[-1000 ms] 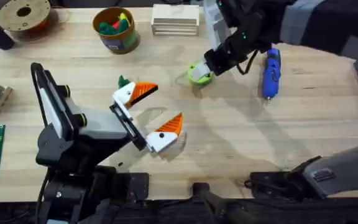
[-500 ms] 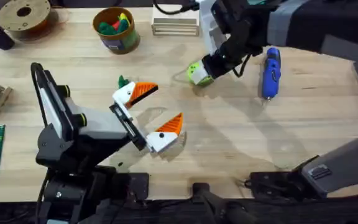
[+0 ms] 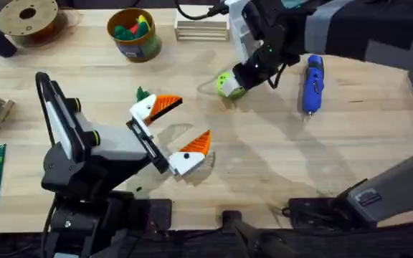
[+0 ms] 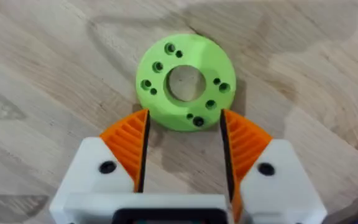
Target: Pick up the gripper from the table and insert it into the empty holder that is missing its gripper. Then pick up a screw, insert it into the mounting hole, and use the screwdriver to tighten it. Finally, clean up the table by picking up the vegetable and placing it into the bucket.
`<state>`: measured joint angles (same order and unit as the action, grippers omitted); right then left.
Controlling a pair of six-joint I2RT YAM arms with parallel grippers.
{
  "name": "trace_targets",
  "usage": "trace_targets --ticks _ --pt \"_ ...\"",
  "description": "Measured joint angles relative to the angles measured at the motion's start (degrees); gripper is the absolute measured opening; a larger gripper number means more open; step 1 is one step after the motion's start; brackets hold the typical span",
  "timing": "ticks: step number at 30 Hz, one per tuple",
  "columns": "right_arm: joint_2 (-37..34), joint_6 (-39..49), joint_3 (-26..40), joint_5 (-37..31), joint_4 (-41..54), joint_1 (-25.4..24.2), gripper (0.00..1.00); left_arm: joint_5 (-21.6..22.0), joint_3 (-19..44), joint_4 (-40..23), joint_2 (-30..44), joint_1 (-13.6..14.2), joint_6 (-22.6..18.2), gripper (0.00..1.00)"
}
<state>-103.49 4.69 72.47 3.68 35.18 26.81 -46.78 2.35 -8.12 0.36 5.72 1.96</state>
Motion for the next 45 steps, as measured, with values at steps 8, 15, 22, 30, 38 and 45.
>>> trace_targets --ticks 8,15,22,30,38,45 --pt "-1.0 0.0 0.0 -0.6 -0.2 0.0 0.556 0.0 0.0 0.0 0.0 0.0 0.0 0.985" --pt "-1.0 0.0 0.0 -2.1 -0.3 -0.4 0.258 0.0 0.0 0.0 0.0 0.0 0.0 0.985" --pt "-1.0 0.0 0.0 -2.8 -0.1 -0.5 0.012 0.0 0.0 0.0 0.0 0.0 0.0 0.985" --pt "-1.0 0.0 0.0 -2.8 0.0 -0.5 0.009 0.0 0.0 0.0 0.0 0.0 0.0 0.985" --pt "-1.9 0.0 5.0 -2.1 7.6 -0.3 0.009 0.0 0.0 0.0 0.0 0.0 0.0 0.985" --pt "-1.9 0.0 14.0 -1.2 15.4 -0.1 0.009 0.0 0.0 0.0 0.0 0.0 0.0 0.985"
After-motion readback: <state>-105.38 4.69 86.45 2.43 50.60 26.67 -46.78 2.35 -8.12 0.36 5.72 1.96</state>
